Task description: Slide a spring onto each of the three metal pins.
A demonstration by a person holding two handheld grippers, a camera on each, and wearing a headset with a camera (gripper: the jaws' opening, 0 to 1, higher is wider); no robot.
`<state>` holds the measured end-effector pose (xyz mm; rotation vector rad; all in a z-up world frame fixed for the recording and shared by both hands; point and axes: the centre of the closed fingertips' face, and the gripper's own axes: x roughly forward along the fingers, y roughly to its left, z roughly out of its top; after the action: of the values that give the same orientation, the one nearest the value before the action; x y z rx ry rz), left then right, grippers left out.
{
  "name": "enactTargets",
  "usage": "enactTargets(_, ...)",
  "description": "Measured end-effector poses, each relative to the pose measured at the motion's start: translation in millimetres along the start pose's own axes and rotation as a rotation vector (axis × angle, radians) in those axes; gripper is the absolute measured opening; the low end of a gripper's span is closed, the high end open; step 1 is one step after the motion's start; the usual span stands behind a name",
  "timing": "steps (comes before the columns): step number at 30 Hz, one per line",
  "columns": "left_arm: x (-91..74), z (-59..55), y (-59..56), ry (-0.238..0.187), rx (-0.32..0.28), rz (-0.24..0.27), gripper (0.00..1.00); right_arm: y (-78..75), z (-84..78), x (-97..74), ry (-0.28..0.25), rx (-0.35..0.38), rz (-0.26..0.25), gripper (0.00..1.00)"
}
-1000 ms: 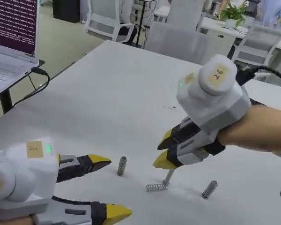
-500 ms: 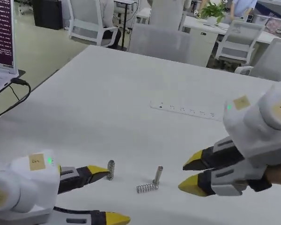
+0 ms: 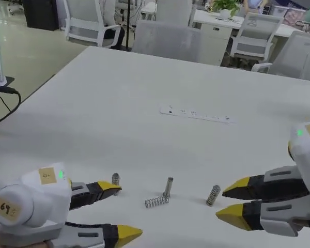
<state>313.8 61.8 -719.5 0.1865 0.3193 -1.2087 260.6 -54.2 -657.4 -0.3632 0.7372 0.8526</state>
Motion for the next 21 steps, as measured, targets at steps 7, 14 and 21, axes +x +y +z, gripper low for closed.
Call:
enactTargets(7, 22.1, -6.7, 2.2, 0.009, 0.004, -0.006, 0.45, -5.5, -5.1, -4.7, -0.008, 0.035, -0.019, 0.21)
enactTargets(14, 43.0, -24.4, 5.9, 0.049, 0.005, -0.019, 0.37, -5.7, -13.9, 0.0, 0.001, 0.063, -0.012, 0.21)
enactTargets(21, 57.9, -29.8, 12.7, 0.050, -0.003, -0.023, 0.35, -8.1, -18.7, 4.8, 0.012, 0.093, -0.001, 0.20)
